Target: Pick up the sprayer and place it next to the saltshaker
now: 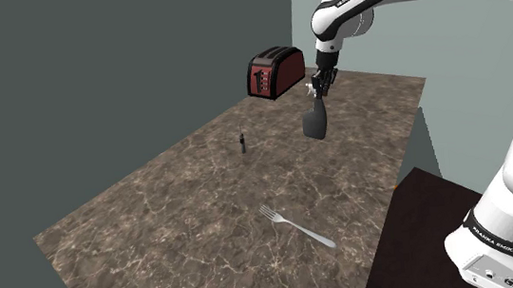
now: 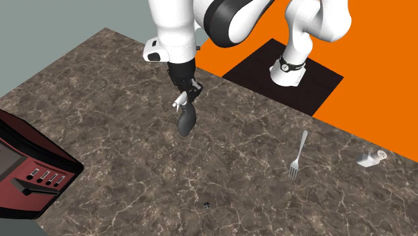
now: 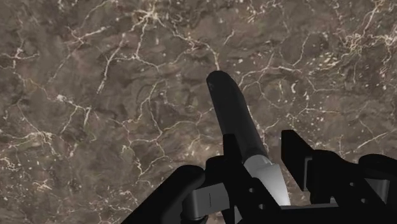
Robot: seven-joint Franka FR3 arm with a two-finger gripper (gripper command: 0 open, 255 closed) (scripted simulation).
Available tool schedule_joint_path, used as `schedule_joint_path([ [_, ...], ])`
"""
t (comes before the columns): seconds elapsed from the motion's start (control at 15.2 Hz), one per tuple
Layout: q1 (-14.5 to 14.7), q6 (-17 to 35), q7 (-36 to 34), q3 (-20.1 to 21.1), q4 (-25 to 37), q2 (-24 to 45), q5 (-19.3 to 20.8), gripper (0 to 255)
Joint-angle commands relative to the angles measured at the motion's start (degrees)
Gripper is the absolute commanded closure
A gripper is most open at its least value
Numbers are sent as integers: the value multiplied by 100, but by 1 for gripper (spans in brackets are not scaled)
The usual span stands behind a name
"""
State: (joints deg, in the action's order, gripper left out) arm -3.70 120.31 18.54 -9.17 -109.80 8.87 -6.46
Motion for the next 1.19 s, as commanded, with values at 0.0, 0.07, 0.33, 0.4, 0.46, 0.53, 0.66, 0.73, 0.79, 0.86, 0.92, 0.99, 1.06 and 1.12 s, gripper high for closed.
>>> schedule_joint_path([
  [0.0,0,0,0,0,0,0,0,255],
  [0.07,0,0,0,0,0,0,0,255],
  [0.33,0,2,1,0,-2,0,0,255],
  [0.4,0,2,1,0,-1,0,0,255],
  [0.46,0,1,0,0,-1,0,0,255],
  [0.53,1,-69,-9,-2,44,-27,9,255],
  [0.66,2,-211,-28,-5,139,-75,26,255],
  [0.73,2,-283,-37,-6,188,-98,34,255],
  [0.79,2,-354,-46,-7,238,-120,41,255],
  [0.86,2,-426,-54,-8,290,-141,48,255],
  [0.92,3,-498,-62,-10,343,-160,55,255],
  [0.99,3,-570,-70,-11,398,-178,62,255],
  [1.06,3,-643,-78,-12,454,-196,68,255],
  [1.12,2,-715,-86,-12,511,-212,74,255],
])
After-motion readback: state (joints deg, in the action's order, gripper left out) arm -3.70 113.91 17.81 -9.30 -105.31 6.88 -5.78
